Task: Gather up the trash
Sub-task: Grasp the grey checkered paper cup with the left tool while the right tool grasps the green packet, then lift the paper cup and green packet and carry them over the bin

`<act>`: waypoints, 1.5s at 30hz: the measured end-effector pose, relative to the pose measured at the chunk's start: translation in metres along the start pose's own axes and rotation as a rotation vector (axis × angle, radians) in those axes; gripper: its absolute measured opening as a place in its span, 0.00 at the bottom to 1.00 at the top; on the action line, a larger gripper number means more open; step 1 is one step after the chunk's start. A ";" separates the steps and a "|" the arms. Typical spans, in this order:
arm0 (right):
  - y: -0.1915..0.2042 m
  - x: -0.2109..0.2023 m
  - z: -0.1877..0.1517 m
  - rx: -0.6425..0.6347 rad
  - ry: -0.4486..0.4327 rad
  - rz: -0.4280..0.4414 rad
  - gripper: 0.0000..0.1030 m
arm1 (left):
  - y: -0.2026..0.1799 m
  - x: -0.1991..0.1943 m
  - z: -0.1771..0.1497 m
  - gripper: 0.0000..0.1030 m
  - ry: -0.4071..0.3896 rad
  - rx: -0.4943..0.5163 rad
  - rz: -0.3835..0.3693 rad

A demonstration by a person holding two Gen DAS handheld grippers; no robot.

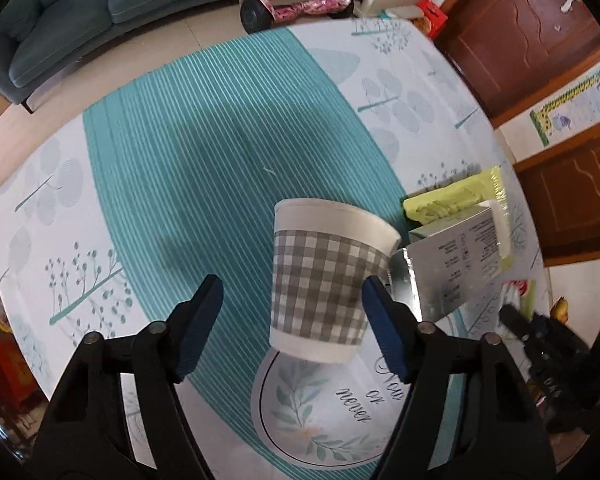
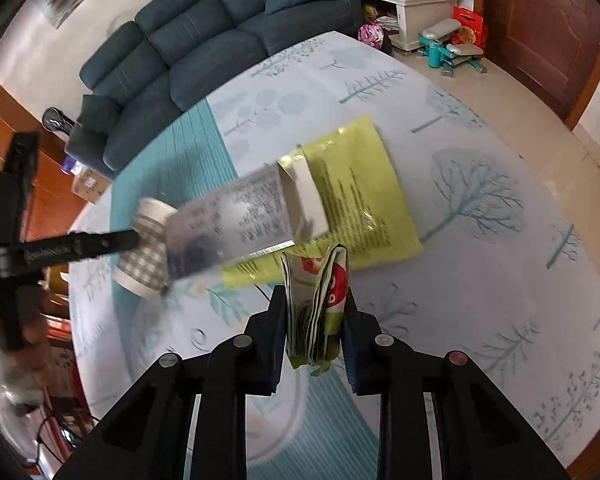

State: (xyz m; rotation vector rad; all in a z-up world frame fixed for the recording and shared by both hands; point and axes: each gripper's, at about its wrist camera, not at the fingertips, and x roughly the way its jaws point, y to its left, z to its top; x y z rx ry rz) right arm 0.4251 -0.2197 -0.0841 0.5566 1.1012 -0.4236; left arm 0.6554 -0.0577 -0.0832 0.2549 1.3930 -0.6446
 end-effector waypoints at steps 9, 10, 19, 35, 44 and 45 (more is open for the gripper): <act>-0.003 0.002 -0.008 0.022 0.011 0.037 0.23 | -0.009 0.031 0.017 0.61 0.064 0.004 -0.091; -0.006 0.002 -0.008 0.025 0.012 0.040 0.23 | -0.012 0.036 0.018 0.58 0.070 0.006 -0.096; -0.029 -0.008 -0.026 0.068 0.021 0.076 0.23 | -0.020 0.016 0.004 0.31 -0.022 -0.013 -0.067; -0.080 -0.066 -0.083 0.057 0.031 0.197 0.23 | -0.041 -0.087 -0.127 0.27 -0.157 -0.153 -0.077; -0.142 -0.123 -0.145 -0.010 0.029 0.299 0.23 | -0.157 -0.107 -0.236 0.28 -0.181 -0.028 0.010; -0.151 -0.128 -0.152 -0.018 0.032 0.309 0.23 | -0.168 -0.107 -0.245 0.28 -0.184 -0.023 0.016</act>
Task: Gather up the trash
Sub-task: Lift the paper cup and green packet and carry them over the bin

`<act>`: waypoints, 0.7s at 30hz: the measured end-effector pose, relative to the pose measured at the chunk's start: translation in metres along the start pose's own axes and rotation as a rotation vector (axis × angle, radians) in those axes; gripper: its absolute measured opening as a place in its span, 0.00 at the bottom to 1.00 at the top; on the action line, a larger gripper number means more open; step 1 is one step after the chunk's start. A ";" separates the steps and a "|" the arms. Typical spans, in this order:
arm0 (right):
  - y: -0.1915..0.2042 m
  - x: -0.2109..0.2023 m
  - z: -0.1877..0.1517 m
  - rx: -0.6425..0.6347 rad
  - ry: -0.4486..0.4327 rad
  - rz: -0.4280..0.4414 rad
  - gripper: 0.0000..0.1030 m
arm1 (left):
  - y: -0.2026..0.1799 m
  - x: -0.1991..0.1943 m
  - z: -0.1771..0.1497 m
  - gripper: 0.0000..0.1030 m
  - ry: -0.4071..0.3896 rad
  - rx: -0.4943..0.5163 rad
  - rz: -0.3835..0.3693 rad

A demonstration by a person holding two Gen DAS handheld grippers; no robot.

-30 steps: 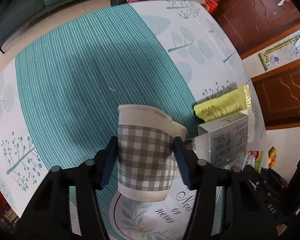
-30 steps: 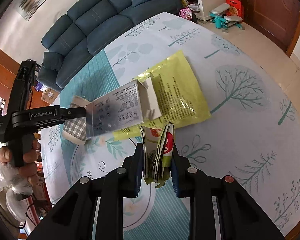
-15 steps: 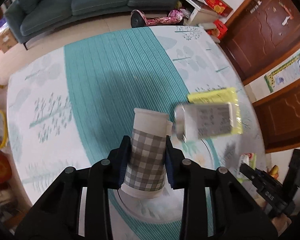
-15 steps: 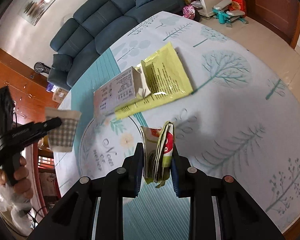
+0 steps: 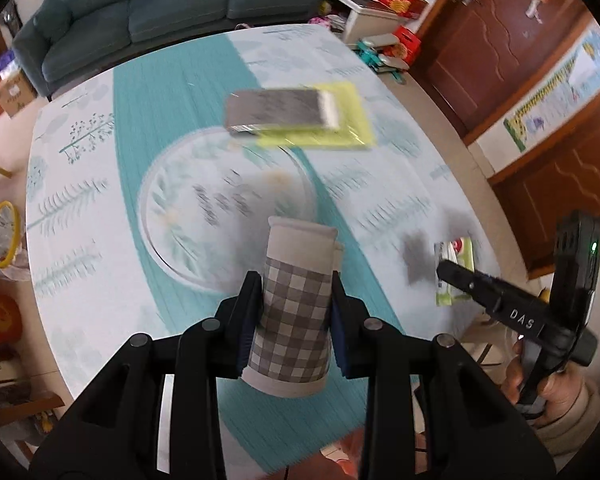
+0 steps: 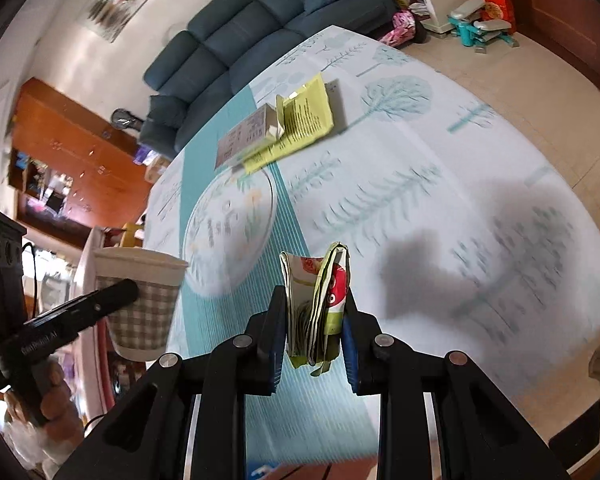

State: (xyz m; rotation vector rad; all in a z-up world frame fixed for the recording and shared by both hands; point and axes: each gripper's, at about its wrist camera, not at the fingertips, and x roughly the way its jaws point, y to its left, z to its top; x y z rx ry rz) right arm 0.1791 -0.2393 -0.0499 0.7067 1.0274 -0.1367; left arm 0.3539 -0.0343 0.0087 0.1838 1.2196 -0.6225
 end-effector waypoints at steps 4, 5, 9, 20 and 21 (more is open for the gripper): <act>-0.032 -0.036 -0.037 -0.061 0.018 0.041 0.23 | -0.065 -0.007 -0.054 0.28 -0.016 -0.002 0.014; -0.040 -0.044 -0.045 -0.073 0.022 0.049 0.23 | -0.080 -0.008 -0.067 0.28 -0.017 -0.004 0.015; -0.084 -0.078 -0.085 -0.114 0.059 0.079 0.23 | -0.135 -0.006 -0.112 0.28 -0.012 -0.016 0.024; -0.163 -0.114 -0.152 -0.125 0.188 0.105 0.23 | -0.255 0.018 -0.218 0.28 0.062 -0.028 0.094; -0.166 -0.111 -0.156 -0.120 0.195 0.104 0.23 | -0.259 0.020 -0.222 0.28 0.070 -0.018 0.104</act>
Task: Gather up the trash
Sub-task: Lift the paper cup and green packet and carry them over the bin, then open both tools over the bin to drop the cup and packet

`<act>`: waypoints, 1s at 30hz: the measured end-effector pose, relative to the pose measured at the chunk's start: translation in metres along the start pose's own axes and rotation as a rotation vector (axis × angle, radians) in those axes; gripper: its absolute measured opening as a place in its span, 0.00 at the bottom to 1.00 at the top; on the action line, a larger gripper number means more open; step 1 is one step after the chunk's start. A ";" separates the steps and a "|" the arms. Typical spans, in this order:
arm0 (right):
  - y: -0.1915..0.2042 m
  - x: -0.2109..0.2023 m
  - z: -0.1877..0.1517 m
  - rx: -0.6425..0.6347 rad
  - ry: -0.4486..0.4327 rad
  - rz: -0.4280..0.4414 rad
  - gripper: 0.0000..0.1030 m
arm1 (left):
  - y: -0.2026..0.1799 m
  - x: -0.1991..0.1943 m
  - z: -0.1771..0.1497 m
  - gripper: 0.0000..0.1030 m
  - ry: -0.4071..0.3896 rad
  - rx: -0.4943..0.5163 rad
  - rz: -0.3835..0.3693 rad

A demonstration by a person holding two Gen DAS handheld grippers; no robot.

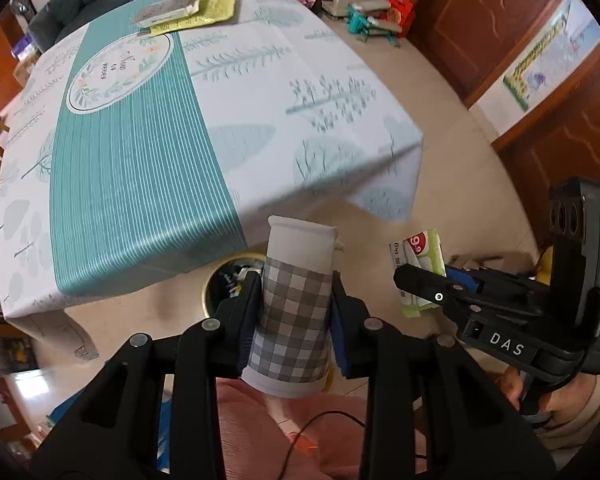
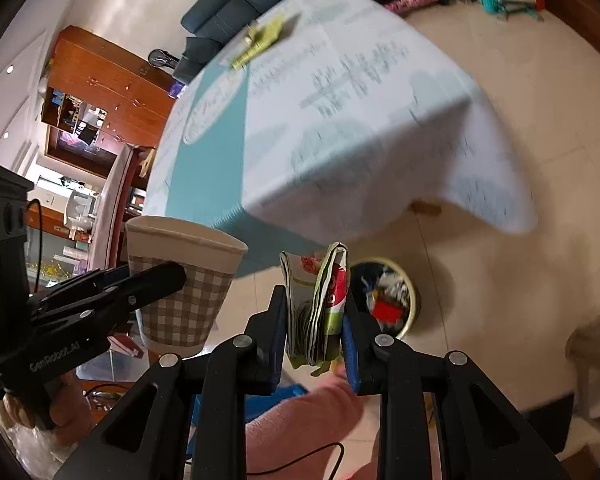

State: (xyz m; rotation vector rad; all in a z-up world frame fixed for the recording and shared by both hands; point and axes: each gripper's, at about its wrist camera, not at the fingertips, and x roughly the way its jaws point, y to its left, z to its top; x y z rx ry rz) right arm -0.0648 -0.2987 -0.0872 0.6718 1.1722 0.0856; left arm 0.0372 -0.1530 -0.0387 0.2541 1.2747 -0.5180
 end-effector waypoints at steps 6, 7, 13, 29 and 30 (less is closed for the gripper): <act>-0.023 0.039 -0.033 0.051 0.060 -0.011 0.23 | -0.008 0.035 -0.020 0.28 0.047 0.029 0.031; -0.027 0.049 -0.039 0.062 0.071 -0.015 0.23 | -0.010 0.045 -0.027 0.28 0.049 0.040 0.044; -0.050 0.119 -0.062 0.116 0.121 -0.052 0.23 | 0.011 0.108 -0.049 0.28 0.063 0.043 0.051; -0.115 0.336 -0.109 0.201 0.205 -0.102 0.25 | 0.098 0.313 -0.113 0.32 0.123 -0.085 0.015; -0.120 0.348 -0.111 0.206 0.207 -0.102 0.27 | 0.103 0.324 -0.114 0.34 0.125 -0.090 0.000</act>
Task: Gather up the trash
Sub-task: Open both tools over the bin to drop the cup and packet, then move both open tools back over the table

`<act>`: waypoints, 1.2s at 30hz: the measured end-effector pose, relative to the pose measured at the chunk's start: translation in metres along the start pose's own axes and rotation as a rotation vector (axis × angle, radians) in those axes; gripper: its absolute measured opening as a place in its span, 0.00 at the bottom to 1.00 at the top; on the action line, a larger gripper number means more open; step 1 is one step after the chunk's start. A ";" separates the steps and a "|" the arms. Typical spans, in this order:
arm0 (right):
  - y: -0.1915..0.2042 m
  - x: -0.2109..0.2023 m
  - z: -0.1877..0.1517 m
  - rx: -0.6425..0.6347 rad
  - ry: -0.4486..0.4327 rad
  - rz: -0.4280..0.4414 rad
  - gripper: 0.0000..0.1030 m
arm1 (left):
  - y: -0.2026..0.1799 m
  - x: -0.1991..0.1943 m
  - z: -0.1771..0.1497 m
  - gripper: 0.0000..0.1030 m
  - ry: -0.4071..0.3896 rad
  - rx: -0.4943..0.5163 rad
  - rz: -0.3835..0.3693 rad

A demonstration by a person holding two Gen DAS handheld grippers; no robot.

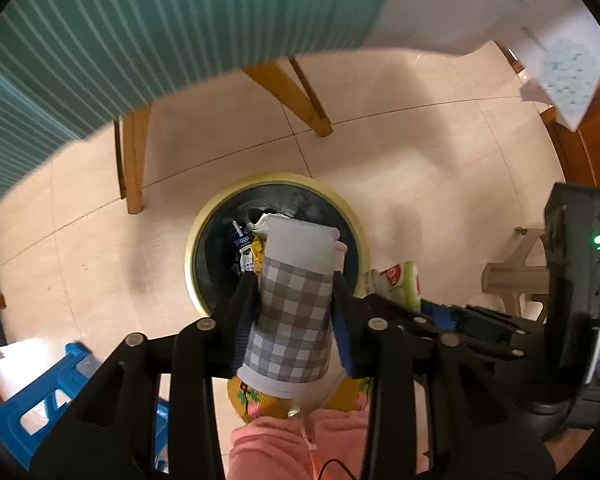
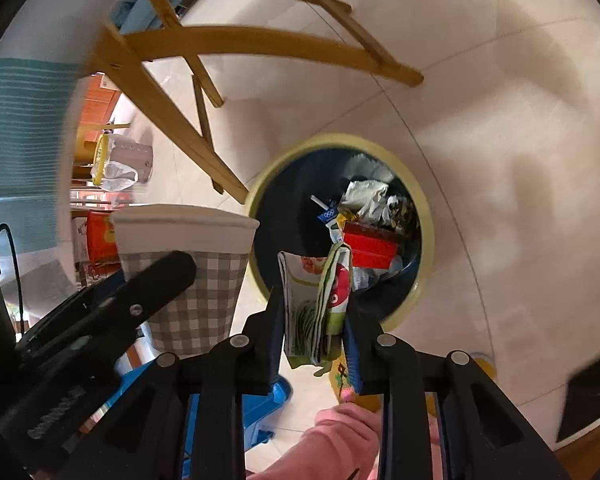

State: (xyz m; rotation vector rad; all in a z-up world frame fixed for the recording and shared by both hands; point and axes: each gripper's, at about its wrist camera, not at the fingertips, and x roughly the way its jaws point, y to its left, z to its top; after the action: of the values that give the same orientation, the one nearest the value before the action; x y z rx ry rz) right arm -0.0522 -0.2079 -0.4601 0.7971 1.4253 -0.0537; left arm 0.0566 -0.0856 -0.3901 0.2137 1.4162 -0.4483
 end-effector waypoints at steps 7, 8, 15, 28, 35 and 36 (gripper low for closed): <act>-0.022 0.056 0.009 0.042 0.020 -0.022 0.51 | 0.020 0.040 0.000 0.50 0.027 -0.016 -0.004; -0.025 0.059 0.009 0.054 0.015 -0.028 0.60 | 0.023 0.045 0.001 0.51 0.038 -0.019 -0.006; -0.028 0.064 0.014 0.069 -0.055 -0.044 0.68 | 0.033 0.058 -0.001 0.77 0.062 0.000 0.049; -0.015 0.036 0.001 0.031 -0.096 -0.049 0.69 | 0.046 0.034 -0.003 0.77 0.021 -0.053 0.058; -0.002 -0.010 -0.015 0.040 -0.113 -0.030 0.69 | 0.034 -0.004 -0.010 0.77 0.014 -0.076 0.060; 0.002 -0.020 -0.019 0.040 -0.113 -0.030 0.69 | 0.033 -0.014 -0.011 0.77 0.011 -0.082 0.067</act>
State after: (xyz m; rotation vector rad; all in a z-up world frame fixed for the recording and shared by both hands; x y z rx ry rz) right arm -0.0716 -0.2051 -0.4399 0.7935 1.3329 -0.1477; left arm 0.0591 -0.0491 -0.3817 0.1970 1.4305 -0.3338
